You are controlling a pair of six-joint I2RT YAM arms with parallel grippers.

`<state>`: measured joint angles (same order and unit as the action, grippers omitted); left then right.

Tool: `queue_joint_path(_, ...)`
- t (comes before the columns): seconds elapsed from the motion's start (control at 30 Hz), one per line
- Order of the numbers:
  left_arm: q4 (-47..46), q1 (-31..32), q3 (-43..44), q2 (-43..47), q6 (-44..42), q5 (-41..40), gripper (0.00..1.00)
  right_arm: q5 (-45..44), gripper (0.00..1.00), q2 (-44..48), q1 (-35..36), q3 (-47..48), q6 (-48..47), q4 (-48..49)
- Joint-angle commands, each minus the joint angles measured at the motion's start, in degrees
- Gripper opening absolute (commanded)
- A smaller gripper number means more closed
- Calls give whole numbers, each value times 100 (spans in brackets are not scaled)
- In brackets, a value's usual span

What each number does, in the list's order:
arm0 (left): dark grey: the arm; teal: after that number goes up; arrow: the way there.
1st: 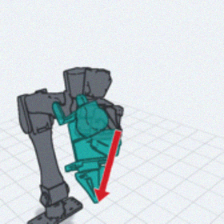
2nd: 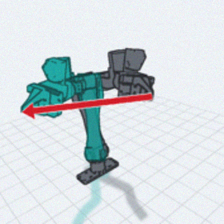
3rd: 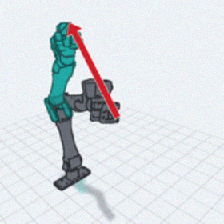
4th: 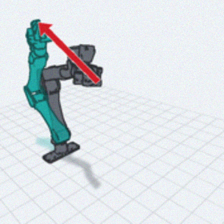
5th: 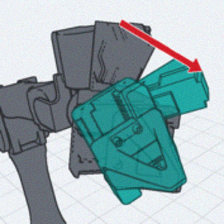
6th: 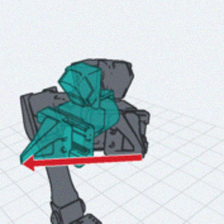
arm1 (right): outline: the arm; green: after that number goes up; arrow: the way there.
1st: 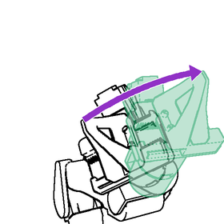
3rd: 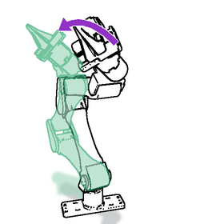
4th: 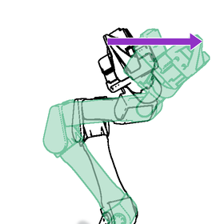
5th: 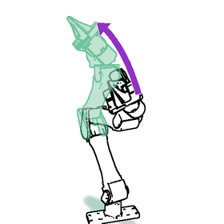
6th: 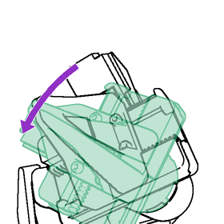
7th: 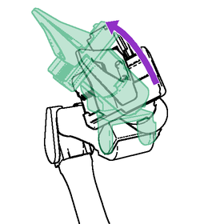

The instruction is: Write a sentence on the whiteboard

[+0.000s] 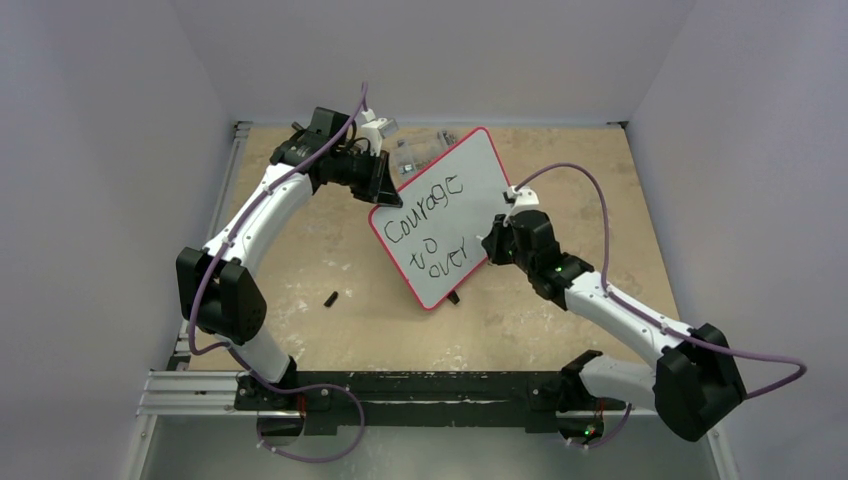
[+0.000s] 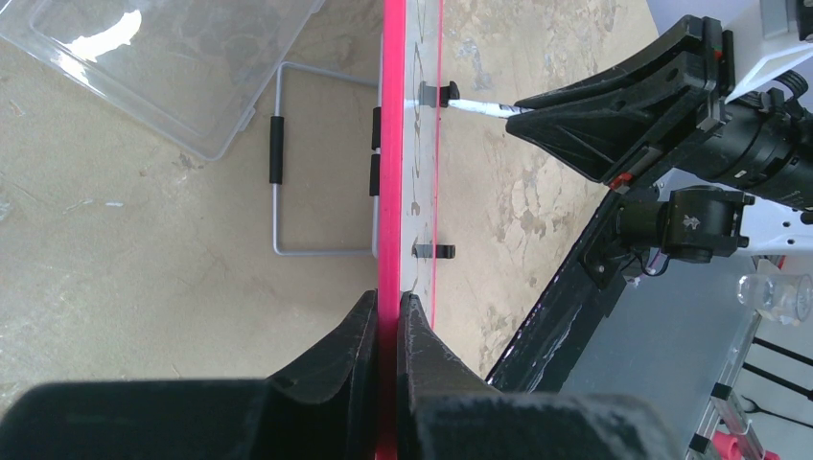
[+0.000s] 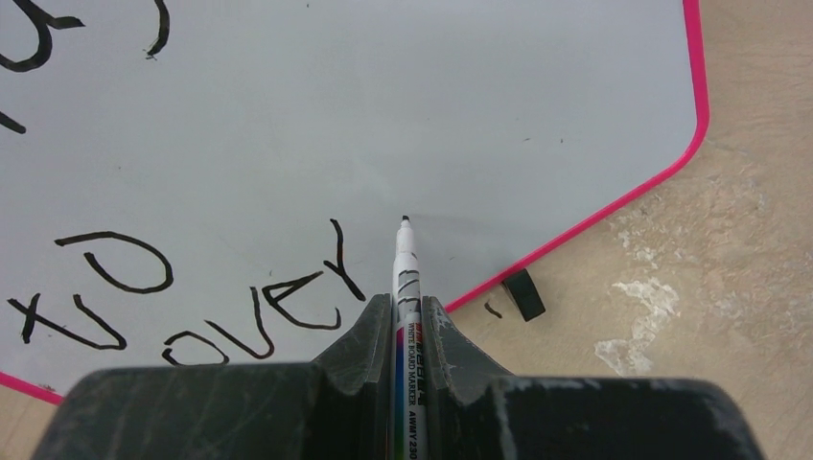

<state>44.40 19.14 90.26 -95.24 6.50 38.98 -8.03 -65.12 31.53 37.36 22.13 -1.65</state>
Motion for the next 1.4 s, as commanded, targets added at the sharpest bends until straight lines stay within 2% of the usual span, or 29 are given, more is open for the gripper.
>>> queue_joint_path(0.0,-63,-18,115,41,-115,-242,0,-29,0,-160,-29,417,35,397)
queue_joint_path(0.47,-56,-15,124,60,-123,-253,0,976,0,-307,-24,140,-17,631)
queue_joint_path(0.7,-55,-16,124,82,-123,-252,0,1112,0,-300,-29,-78,-66,526)
queue_joint_path(1.1,-55,-15,115,109,-123,-251,0,1109,0,-152,-24,-481,127,402)
queue_joint_path(1.37,-68,-15,115,119,-119,-236,0,526,0,-151,-25,-398,395,174)
